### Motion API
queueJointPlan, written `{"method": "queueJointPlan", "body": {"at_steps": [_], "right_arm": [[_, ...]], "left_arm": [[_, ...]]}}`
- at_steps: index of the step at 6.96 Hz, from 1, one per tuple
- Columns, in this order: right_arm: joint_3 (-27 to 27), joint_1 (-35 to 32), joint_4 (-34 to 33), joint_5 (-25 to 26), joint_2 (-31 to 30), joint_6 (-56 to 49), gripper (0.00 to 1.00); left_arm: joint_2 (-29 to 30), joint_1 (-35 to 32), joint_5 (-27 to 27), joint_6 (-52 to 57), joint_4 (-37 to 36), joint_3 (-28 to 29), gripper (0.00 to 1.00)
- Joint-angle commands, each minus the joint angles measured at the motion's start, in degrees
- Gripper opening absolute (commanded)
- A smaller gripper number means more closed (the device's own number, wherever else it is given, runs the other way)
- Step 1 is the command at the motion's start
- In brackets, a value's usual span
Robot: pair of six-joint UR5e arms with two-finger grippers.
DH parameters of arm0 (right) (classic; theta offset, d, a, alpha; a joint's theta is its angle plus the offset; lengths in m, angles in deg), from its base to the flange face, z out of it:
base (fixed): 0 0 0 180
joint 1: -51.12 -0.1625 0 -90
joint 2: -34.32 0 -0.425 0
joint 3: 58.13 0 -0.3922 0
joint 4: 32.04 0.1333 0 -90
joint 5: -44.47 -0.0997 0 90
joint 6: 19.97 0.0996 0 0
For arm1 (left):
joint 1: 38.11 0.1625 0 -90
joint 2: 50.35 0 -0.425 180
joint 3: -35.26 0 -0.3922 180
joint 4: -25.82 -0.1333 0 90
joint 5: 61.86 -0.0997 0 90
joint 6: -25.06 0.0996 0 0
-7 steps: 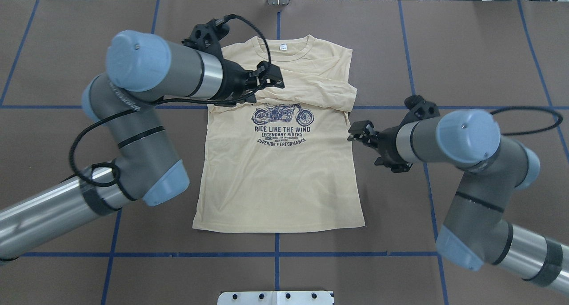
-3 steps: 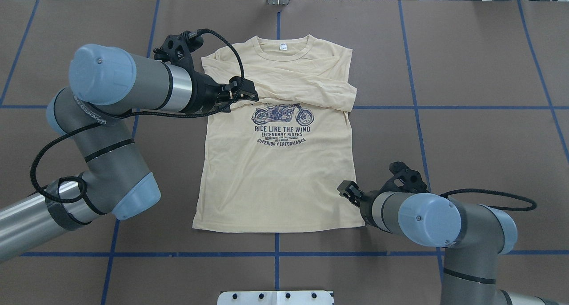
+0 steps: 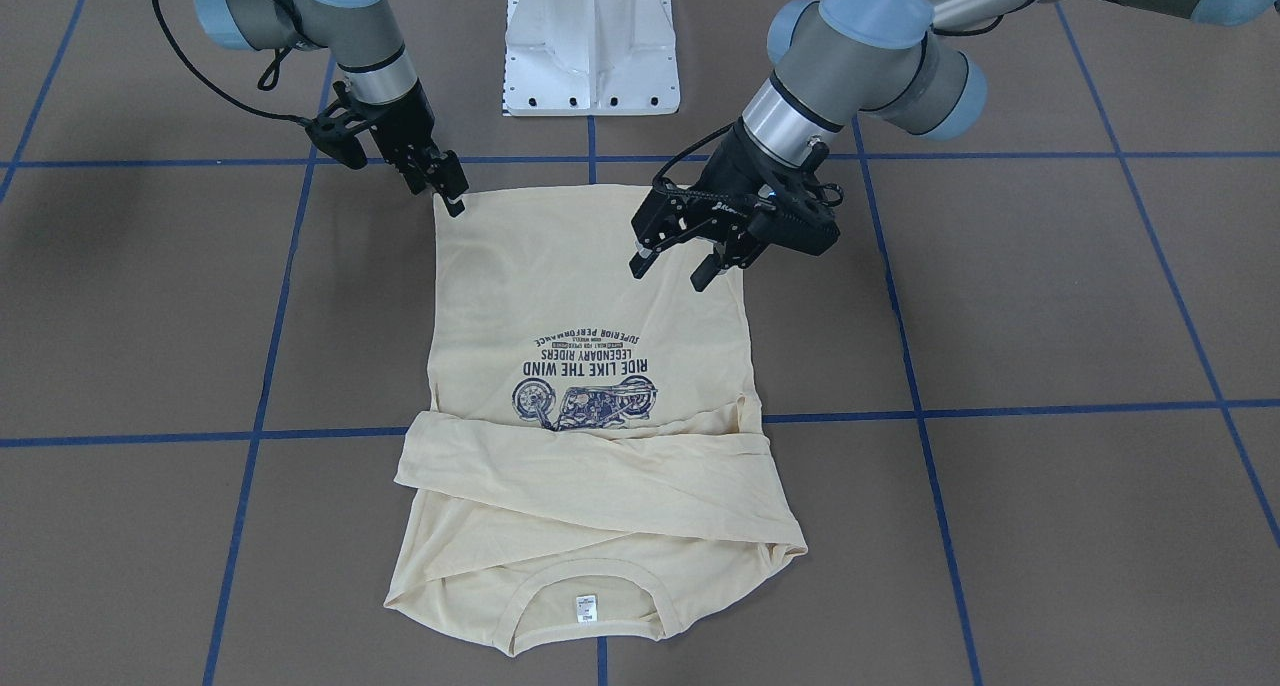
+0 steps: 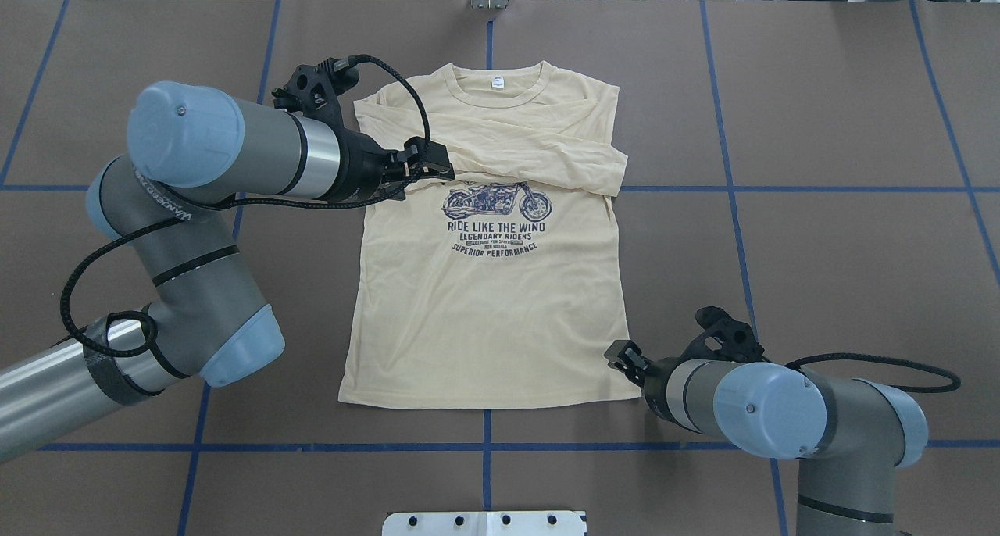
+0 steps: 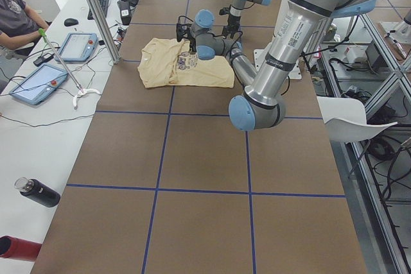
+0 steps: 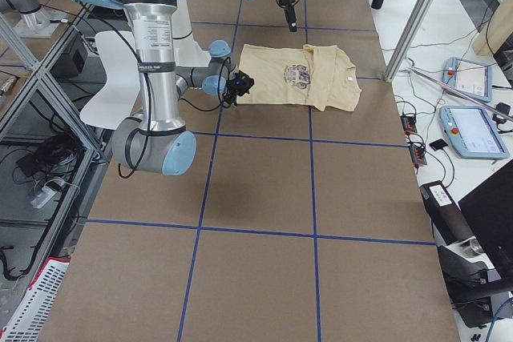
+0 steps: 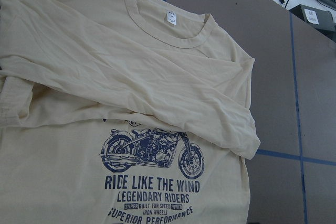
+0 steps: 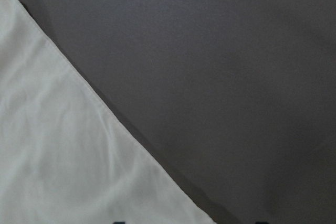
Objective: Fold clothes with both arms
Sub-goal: 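Move both grippers to the hem corners nearest the robot and grasp them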
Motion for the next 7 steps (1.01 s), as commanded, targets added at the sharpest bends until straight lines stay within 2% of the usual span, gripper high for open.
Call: {"method": "queueJointPlan", "body": {"at_steps": [1, 3, 4, 5, 6, 7], "right_arm": [[-0.1, 1.1, 0.0, 0.0, -0.2, 0.4, 0.84], [-0.3, 1.5, 0.0, 0.0, -0.2, 0.4, 0.82], [-0.3, 1.5, 0.0, 0.0, -0.2, 0.4, 0.74], [-0.2, 1.4, 0.0, 0.0, -0.3, 0.4, 0.45], [0.0, 1.3, 0.0, 0.1, -0.7, 0.4, 0.09], [0.1, 1.4, 0.0, 0.0, -1.2, 0.4, 0.0]], "left_arm": [[-0.2, 0.0, 0.0, -0.1, 0.1, 0.1, 0.83], [-0.2, 0.0, 0.0, 0.0, 0.2, 0.1, 0.83], [-0.3, 0.0, 0.0, 0.0, 0.3, 0.1, 0.83], [-0.2, 0.0, 0.0, 0.0, 0.4, 0.1, 0.83], [-0.2, 0.0, 0.0, 0.0, 0.4, 0.1, 0.83], [-0.2, 0.0, 0.0, 0.0, 0.4, 0.1, 0.83]]}}
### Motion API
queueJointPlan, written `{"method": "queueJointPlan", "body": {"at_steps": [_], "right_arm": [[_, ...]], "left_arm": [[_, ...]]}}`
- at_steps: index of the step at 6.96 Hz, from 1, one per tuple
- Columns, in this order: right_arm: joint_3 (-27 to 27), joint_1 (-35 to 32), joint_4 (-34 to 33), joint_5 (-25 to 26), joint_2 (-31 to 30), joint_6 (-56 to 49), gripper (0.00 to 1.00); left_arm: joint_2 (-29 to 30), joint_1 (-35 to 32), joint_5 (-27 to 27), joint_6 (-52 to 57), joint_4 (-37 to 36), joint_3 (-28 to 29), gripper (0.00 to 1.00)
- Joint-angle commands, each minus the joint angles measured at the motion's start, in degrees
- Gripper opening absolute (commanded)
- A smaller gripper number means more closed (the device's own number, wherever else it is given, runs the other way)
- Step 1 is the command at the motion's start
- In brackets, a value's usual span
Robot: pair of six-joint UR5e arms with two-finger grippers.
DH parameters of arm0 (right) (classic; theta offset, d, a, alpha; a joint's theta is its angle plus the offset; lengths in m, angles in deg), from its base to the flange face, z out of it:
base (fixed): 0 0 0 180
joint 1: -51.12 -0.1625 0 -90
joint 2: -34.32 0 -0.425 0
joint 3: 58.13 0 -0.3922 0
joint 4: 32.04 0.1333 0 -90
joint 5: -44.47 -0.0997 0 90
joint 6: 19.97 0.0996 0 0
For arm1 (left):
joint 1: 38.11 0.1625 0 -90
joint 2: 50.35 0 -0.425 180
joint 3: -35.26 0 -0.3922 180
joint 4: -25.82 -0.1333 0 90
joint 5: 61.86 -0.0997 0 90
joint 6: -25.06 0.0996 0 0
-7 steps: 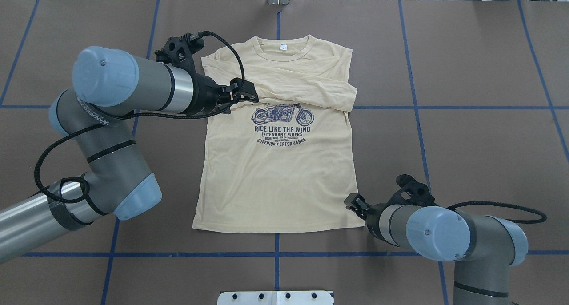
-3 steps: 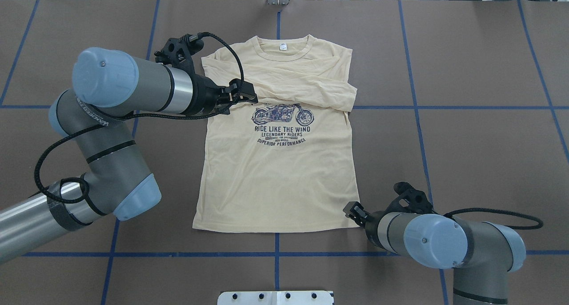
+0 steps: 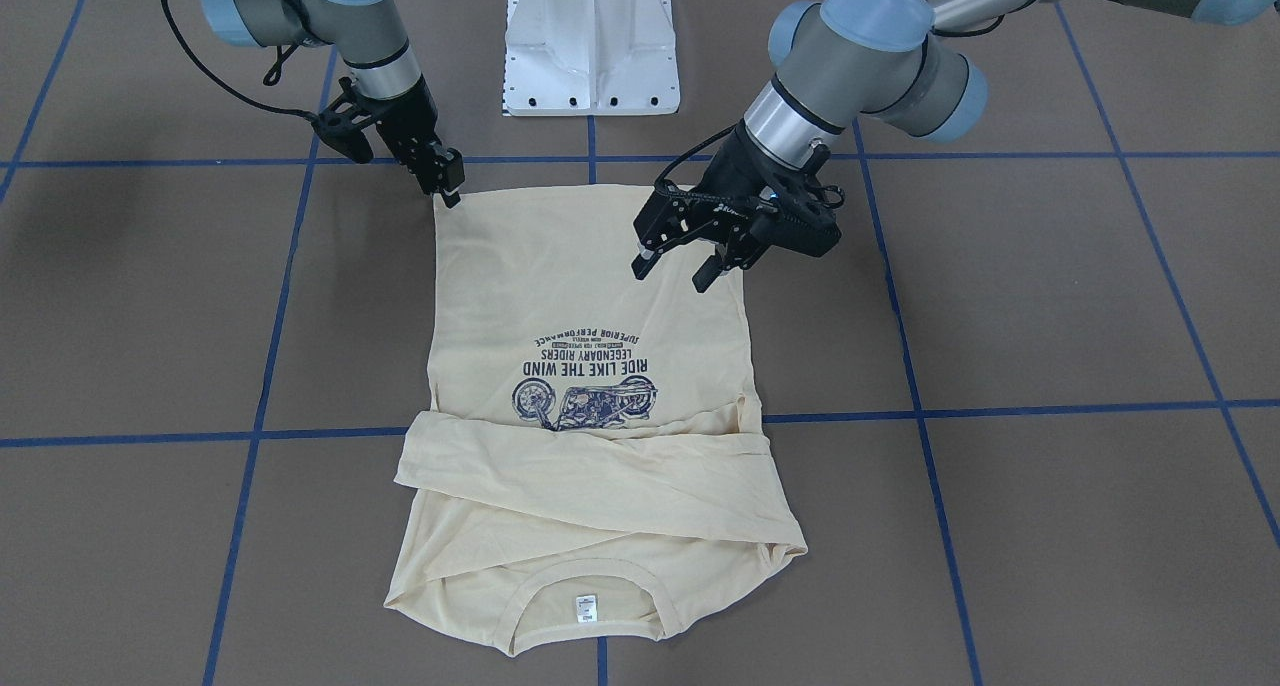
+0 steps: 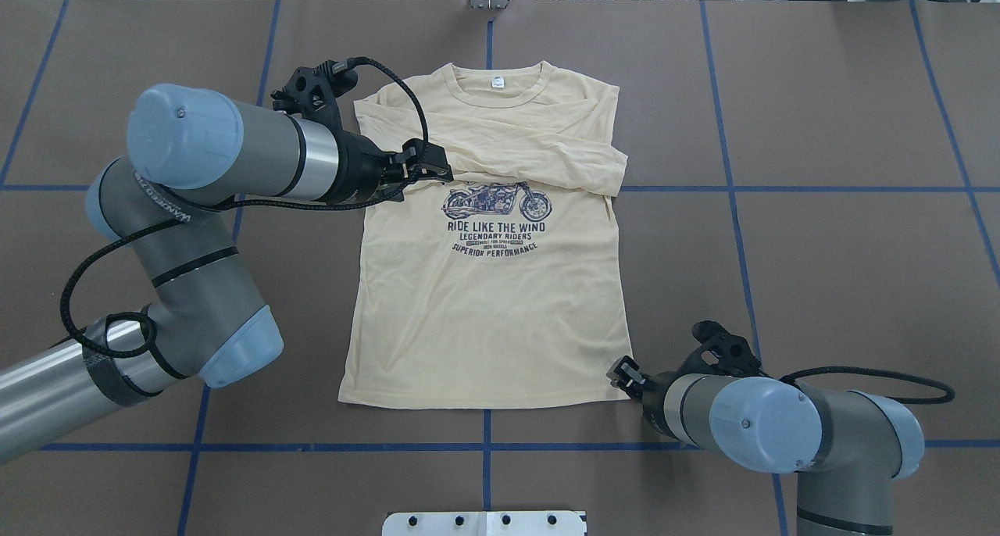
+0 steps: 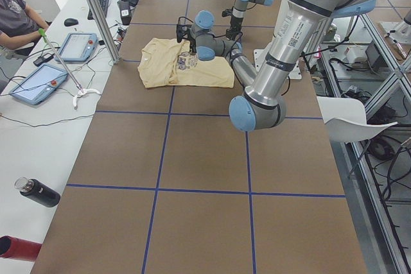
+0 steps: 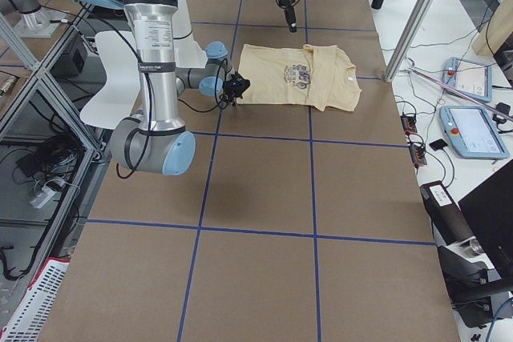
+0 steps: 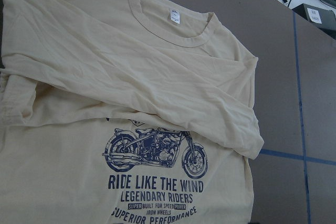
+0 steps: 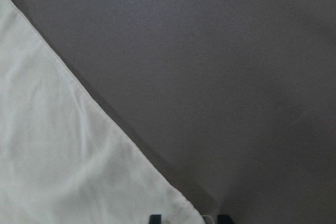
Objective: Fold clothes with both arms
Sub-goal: 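Move both grippers to the hem corners nearest the robot and grasp them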
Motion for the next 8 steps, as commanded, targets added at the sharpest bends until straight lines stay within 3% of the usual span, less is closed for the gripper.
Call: {"method": "queueJointPlan", "body": {"at_steps": [1, 3, 5, 6, 7, 8], "right_arm": [[1.3, -0.1, 0.0, -0.1, -0.7, 0.0, 0.0], [5.4, -0.1, 0.1, -1.6, -4.4, -0.1, 0.0], [7.4, 0.5, 0.1, -2.3, -5.6, 0.0, 0.0], [9.1, 1.1, 0.1, -3.2, -7.4, 0.0, 0.0], [10.4, 1.6, 0.1, -3.2, -8.8, 0.0, 0.0], [10.4, 1.7, 0.1, -3.2, -8.8, 0.0, 0.0]], "left_arm": [[0.0, 0.0, 0.0, 0.0, 0.0, 0.0, 0.83], [-0.9, -0.1, -0.3, -1.1, -0.4, -0.9, 0.83], [-6.5, 5.6, -5.9, -6.7, -2.2, -5.6, 0.82], [-7.0, 8.3, -7.0, -8.8, -8.9, -8.2, 0.79], [-7.2, 13.0, -12.8, -8.9, -13.7, -9.5, 0.79], [-8.7, 16.3, -15.3, -9.0, -15.3, -9.5, 0.77]]}}
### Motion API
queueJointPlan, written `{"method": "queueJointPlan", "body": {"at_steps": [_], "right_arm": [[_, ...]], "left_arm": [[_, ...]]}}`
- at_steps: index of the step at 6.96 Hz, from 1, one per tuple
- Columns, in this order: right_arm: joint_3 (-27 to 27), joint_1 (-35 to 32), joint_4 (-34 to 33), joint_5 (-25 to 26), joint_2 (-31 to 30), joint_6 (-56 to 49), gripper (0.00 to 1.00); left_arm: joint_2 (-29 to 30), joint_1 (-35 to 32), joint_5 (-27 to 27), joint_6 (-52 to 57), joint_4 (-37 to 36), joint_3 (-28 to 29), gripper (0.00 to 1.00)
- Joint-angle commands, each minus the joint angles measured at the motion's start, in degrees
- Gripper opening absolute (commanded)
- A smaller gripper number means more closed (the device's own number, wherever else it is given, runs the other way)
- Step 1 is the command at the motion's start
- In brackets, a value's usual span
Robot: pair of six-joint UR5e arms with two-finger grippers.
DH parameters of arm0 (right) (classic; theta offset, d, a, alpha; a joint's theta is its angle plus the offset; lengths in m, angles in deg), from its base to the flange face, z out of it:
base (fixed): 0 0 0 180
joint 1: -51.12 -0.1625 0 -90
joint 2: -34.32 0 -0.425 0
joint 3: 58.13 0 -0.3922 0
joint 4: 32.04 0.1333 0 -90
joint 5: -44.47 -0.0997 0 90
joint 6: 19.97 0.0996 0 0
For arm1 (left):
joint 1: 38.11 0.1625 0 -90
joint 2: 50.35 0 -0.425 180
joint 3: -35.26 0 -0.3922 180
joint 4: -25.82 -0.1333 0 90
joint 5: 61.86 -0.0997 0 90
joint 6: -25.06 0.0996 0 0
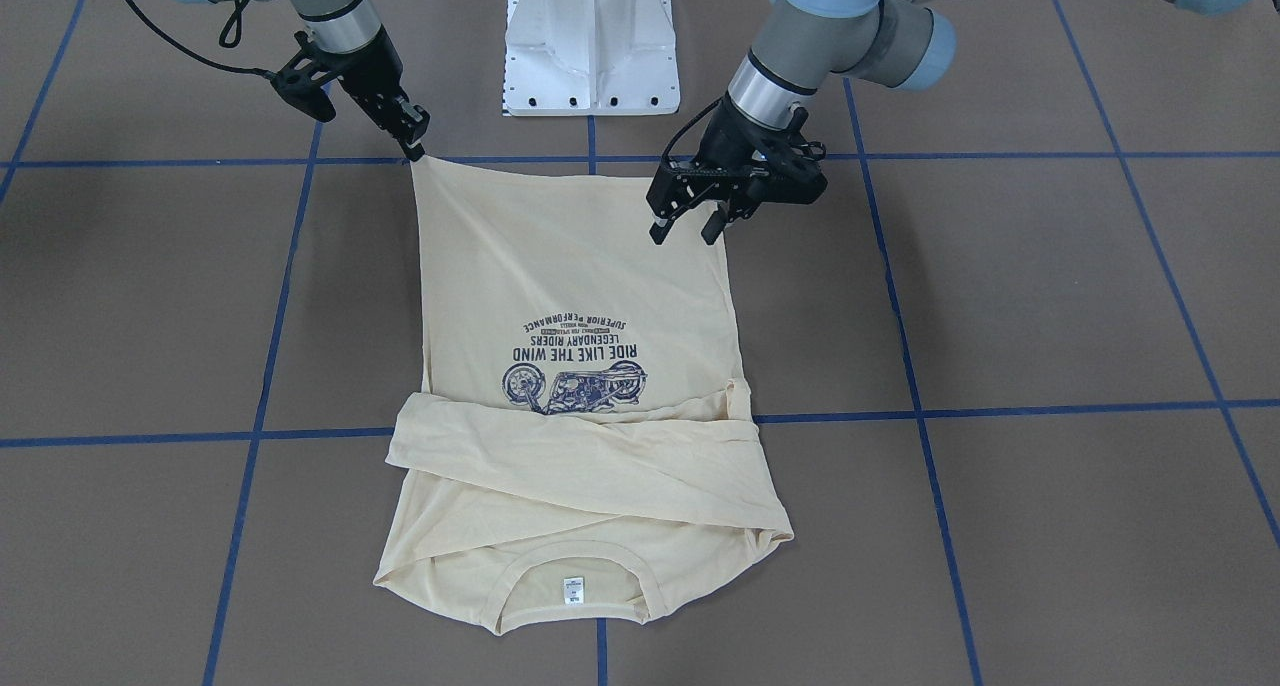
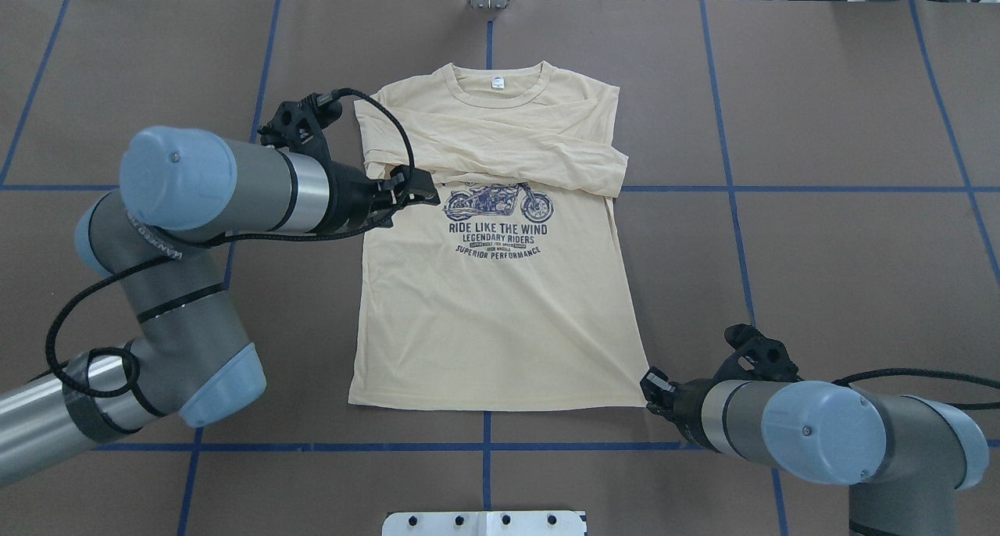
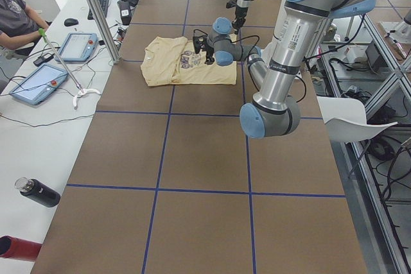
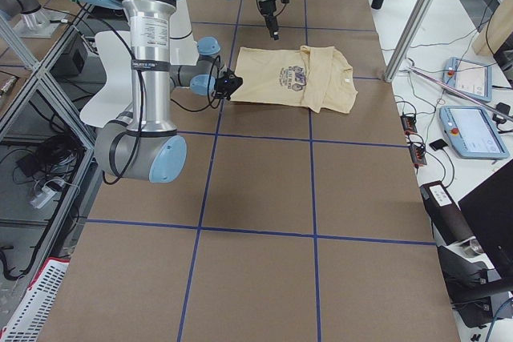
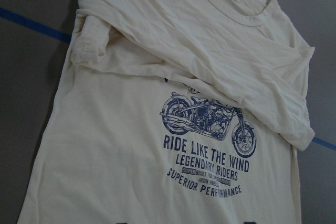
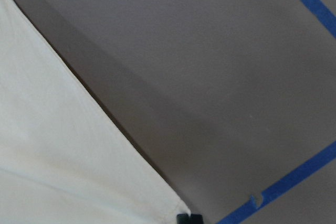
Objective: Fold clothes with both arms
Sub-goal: 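Move both grippers to the hem corners nearest the robot and grasp them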
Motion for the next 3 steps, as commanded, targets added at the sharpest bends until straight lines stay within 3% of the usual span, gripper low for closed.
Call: {"method": "queueJointPlan", "body": {"at_steps": [1, 3], "right_arm": [[0.8, 0.2, 0.0, -0.1, -0.7, 0.0, 0.0], [0.7, 0.5, 0.0, 0.0, -0.6, 0.0, 0.0]], "left_arm": [[-5.6, 6.2, -4.8, -0.6, -3.5, -0.9, 0.74], [-9.1, 8.9, -4.7, -1.0, -3.8, -2.4, 0.7]]}}
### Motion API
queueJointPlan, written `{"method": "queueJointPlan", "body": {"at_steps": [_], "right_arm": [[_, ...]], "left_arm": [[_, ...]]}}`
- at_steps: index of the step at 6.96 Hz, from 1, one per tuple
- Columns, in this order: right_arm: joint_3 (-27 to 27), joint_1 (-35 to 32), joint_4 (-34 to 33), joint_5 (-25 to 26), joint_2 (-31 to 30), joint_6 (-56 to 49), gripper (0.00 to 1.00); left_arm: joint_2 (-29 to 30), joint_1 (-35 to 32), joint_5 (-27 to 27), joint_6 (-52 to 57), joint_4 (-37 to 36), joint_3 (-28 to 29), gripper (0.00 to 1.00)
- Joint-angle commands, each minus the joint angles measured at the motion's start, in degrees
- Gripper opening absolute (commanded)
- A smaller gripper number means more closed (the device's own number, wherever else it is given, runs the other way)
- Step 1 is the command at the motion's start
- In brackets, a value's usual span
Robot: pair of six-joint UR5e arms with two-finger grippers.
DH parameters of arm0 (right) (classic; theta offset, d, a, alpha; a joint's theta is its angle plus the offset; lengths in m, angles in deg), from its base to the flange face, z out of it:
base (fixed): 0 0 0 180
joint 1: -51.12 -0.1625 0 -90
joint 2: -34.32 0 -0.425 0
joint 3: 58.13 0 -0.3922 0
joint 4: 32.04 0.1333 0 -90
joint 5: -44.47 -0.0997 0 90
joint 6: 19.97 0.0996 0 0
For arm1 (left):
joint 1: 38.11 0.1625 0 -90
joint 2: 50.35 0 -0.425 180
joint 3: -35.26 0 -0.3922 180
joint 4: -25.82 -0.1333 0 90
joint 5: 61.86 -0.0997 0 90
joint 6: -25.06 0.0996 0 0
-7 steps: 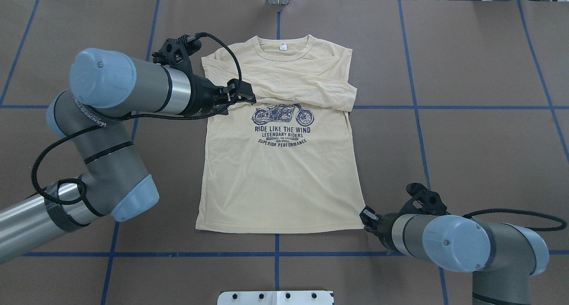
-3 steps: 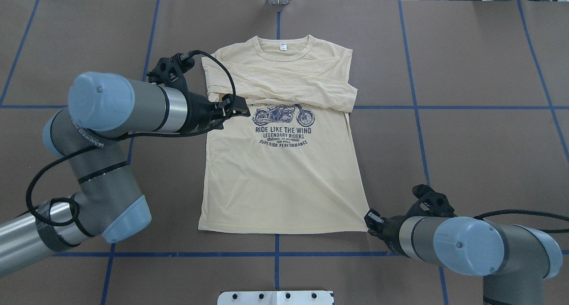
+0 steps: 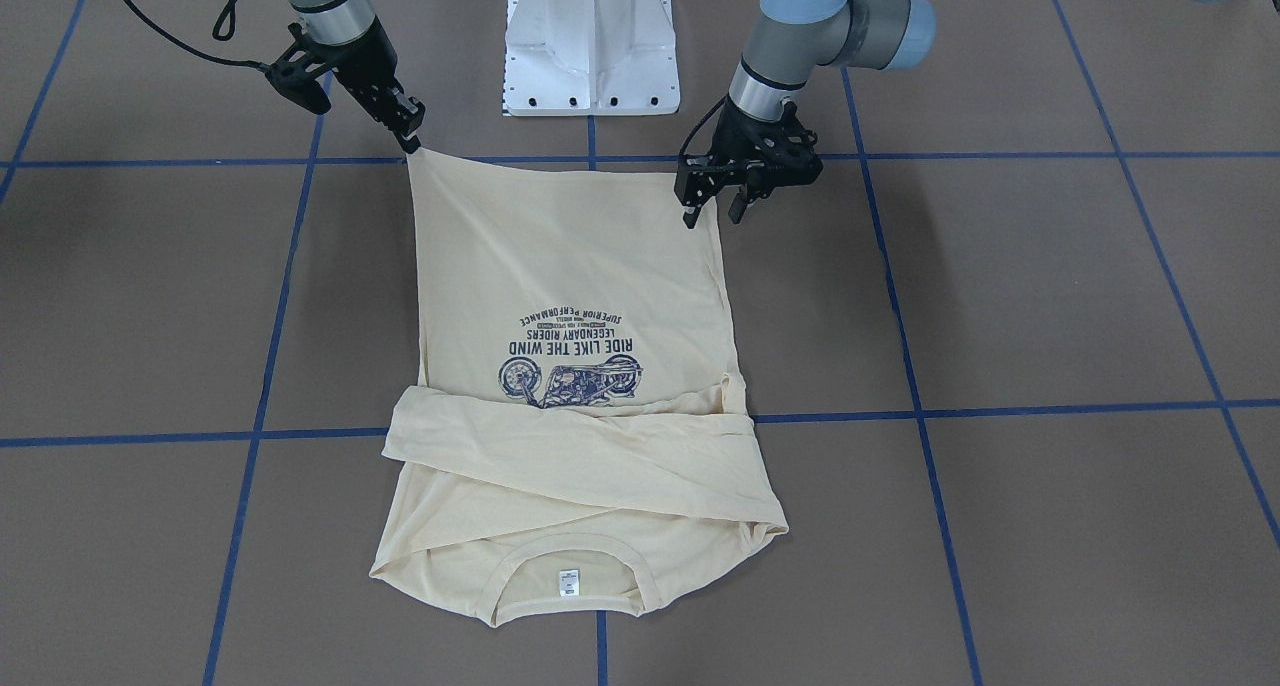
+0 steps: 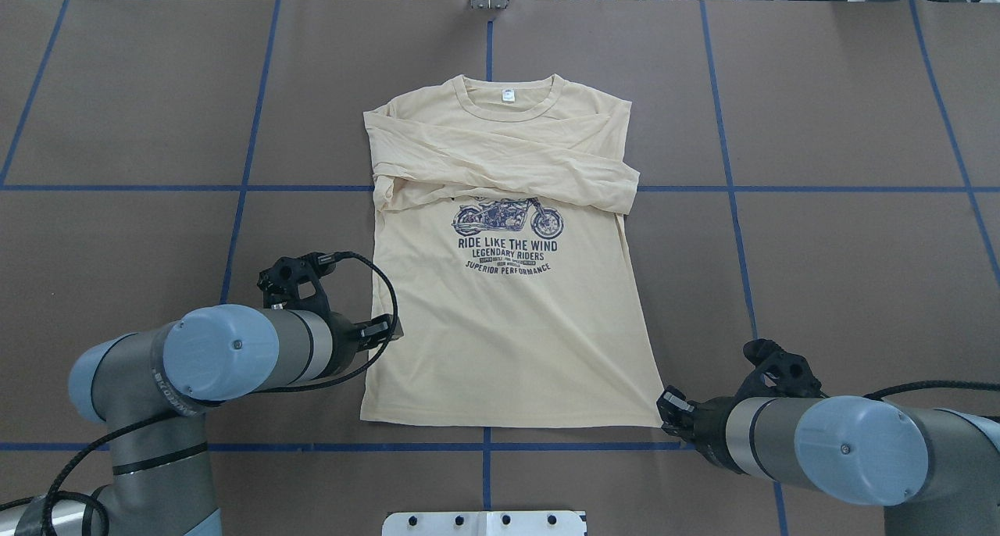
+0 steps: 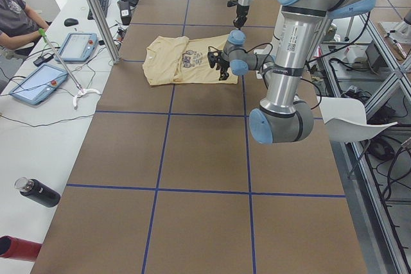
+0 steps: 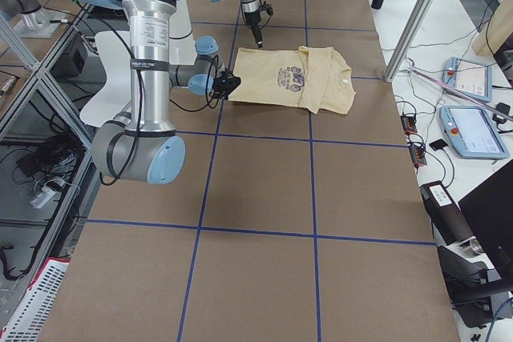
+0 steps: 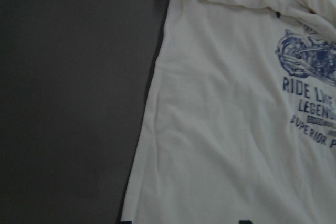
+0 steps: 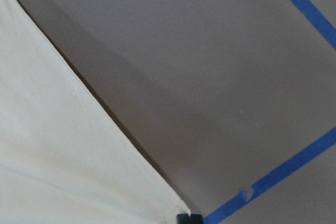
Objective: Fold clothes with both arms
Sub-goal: 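Move both grippers to the hem corners nearest the robot and grasp them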
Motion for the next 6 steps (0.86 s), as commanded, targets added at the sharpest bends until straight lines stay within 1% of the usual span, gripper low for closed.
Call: {"method": "queueJointPlan", "body": {"at_steps": [1, 3, 5, 6], "right_arm": [[0.0, 0.2, 0.0, 0.0, 0.1, 0.1, 0.0], [-0.2, 0.3, 0.0, 0.0, 0.1, 0.0, 0.0], [-0.2, 0.3, 0.0, 0.0, 0.1, 0.0, 0.0], [-0.1, 0.4, 0.0, 0.0, 0.1, 0.0, 0.0]], "left_arm": [[-2.2, 2.7, 0.0, -3.1, -0.7, -1.2, 0.68], [-2.1, 5.5, 0.1, -7.6, -1.5, -1.5, 0.66], [-2.0, 7.6, 0.1, -9.3, -1.6, -2.0, 0.64], [-2.0, 7.6, 0.1, -9.4, -1.6, -2.0, 0.58]]}}
